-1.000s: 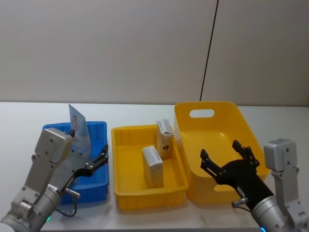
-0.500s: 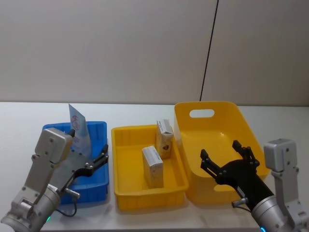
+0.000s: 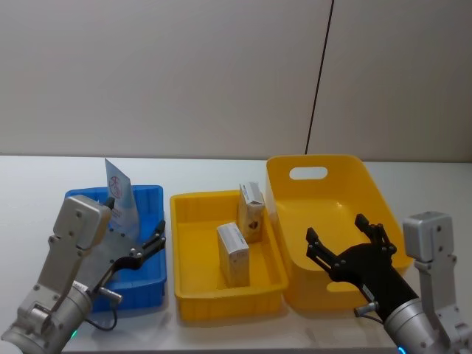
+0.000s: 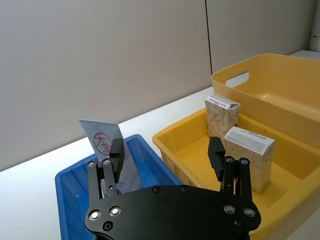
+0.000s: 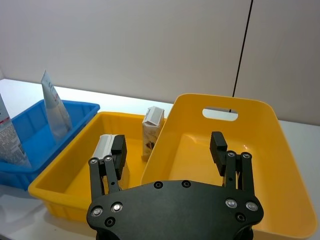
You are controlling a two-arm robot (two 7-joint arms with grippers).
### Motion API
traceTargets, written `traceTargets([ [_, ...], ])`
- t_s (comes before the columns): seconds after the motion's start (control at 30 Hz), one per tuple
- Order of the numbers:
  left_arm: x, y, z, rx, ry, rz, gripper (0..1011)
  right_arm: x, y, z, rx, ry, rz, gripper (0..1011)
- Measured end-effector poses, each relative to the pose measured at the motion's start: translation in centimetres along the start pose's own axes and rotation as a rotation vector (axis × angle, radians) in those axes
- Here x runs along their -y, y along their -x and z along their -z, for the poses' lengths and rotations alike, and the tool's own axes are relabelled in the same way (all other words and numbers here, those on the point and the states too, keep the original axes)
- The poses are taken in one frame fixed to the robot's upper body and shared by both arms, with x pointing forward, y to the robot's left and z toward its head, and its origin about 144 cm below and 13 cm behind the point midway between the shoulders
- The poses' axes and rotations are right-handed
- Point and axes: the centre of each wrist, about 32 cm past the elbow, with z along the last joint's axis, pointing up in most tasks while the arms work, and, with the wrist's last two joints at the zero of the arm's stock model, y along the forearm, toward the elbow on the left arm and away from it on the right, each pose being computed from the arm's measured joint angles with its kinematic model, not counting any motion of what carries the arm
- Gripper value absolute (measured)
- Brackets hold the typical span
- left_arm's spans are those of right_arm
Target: Bimanual collaborative sorting of washing and personal care products
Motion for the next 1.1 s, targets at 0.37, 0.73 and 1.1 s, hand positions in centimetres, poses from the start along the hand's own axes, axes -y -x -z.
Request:
traceTargets([
  [0.37, 0.0, 0.0, 0.0, 0.0, 0.0, 0.0, 1001, 0.0, 0.0, 0.0, 0.0, 0.0, 0.0, 1003],
  [0.73, 0.0, 0.0, 0.0, 0.0, 0.0, 0.0, 1001, 0.0, 0.0, 0.0, 0.0, 0.0, 0.0, 1003],
  [1.1, 0.0, 0.0, 0.0, 0.0, 0.0, 0.0, 1001, -0.41, 0.17, -0.59, -0.001, 0.009, -0.017, 1003],
])
